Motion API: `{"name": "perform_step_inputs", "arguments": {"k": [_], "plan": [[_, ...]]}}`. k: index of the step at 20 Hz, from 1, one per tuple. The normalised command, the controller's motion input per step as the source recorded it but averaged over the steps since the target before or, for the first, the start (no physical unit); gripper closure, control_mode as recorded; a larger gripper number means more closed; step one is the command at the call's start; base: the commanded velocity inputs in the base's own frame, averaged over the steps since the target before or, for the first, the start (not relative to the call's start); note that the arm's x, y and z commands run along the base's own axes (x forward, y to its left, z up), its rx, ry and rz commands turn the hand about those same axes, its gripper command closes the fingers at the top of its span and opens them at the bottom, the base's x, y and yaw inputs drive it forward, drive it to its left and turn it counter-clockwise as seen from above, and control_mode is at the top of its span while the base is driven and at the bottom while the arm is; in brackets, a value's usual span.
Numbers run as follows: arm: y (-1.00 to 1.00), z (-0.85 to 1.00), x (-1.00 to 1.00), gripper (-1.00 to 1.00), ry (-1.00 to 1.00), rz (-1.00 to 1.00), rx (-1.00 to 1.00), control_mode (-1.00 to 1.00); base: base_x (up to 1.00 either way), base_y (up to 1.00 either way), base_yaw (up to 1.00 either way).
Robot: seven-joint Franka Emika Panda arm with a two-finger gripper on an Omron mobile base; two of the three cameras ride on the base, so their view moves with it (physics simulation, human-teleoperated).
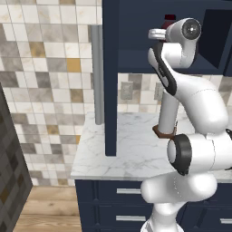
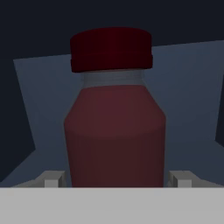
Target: Pick the juice from the counter and place it in the open cabinet.
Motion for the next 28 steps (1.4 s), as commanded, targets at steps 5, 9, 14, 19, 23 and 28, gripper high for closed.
{"name": "perform_step_inputs", "arguments": {"k": [5, 9, 14, 19, 23, 28], "plan": [[0.00, 0.00, 0.36, 1.00, 0.00, 0.00, 0.00, -1.00, 0.00, 0.00, 0.00], [0.00, -0.04, 0.27, 1.00, 0.00, 0.00, 0.00, -1.00, 0.00, 0.00, 0.00], [0.00, -0.06, 0.32, 1.00, 0.00, 0.00, 0.00, -1.00, 0.00, 0.00, 0.00], [0.00, -0.08, 0.33, 1.00, 0.00, 0.00, 0.00, -1.00, 0.00, 0.00, 0.00], [0.00, -0.12, 0.31, 1.00, 0.01, 0.00, 0.00, -1.00, 0.00, 0.00, 0.00], [0.00, -0.17, 0.31, 1.00, 0.01, 0.00, 0.00, -1.00, 0.00, 0.00, 0.00]]}}
